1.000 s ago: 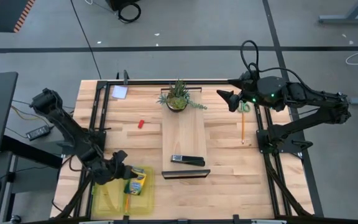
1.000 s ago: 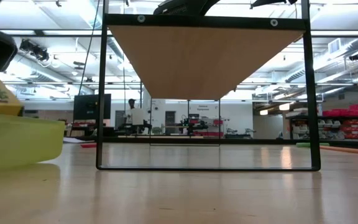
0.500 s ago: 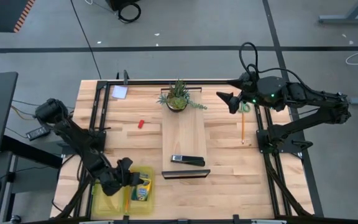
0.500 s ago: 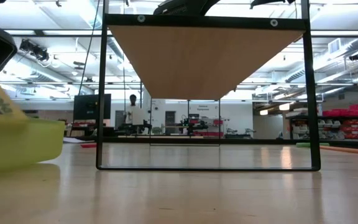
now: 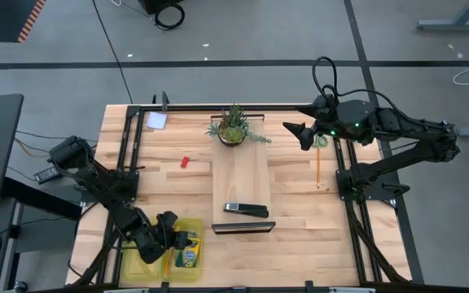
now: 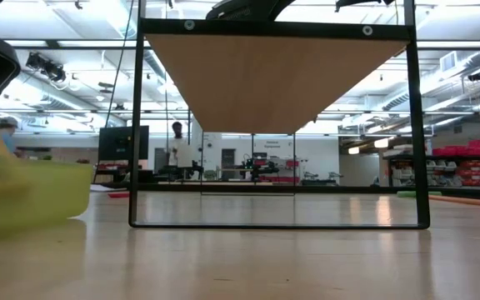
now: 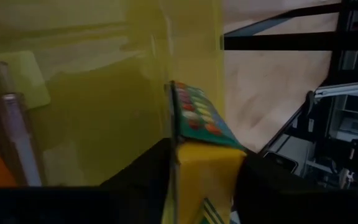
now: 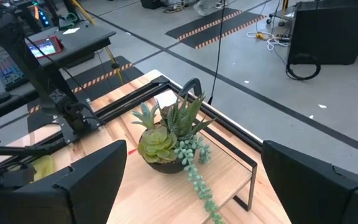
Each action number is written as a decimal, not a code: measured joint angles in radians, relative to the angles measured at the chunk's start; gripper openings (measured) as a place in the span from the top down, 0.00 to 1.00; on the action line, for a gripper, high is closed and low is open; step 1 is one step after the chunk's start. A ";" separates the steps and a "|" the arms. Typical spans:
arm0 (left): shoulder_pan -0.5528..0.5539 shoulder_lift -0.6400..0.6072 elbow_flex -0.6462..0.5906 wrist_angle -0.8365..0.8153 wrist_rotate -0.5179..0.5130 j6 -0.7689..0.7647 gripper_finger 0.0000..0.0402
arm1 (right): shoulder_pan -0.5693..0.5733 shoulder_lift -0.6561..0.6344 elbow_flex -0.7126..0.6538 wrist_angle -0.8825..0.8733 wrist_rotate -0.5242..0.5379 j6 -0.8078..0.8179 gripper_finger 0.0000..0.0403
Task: Pack school essentials
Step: Put the yellow crayon box into the yellow supply box, then put the green scissors into the yellow supply box
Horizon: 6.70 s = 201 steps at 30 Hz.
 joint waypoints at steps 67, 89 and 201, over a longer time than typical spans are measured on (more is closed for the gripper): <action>0.417 -0.422 0.110 -0.447 0.010 1.452 0.82 | -0.223 -0.023 -0.230 -0.208 0.034 0.064 0.06; 0.623 -0.600 0.031 -0.495 0.014 1.656 0.95 | -0.552 0.034 -0.525 -0.152 -0.150 0.325 0.06; 0.932 -0.730 -0.070 -0.129 0.293 1.810 0.98 | -0.775 0.263 -0.524 -0.069 -0.429 0.158 0.06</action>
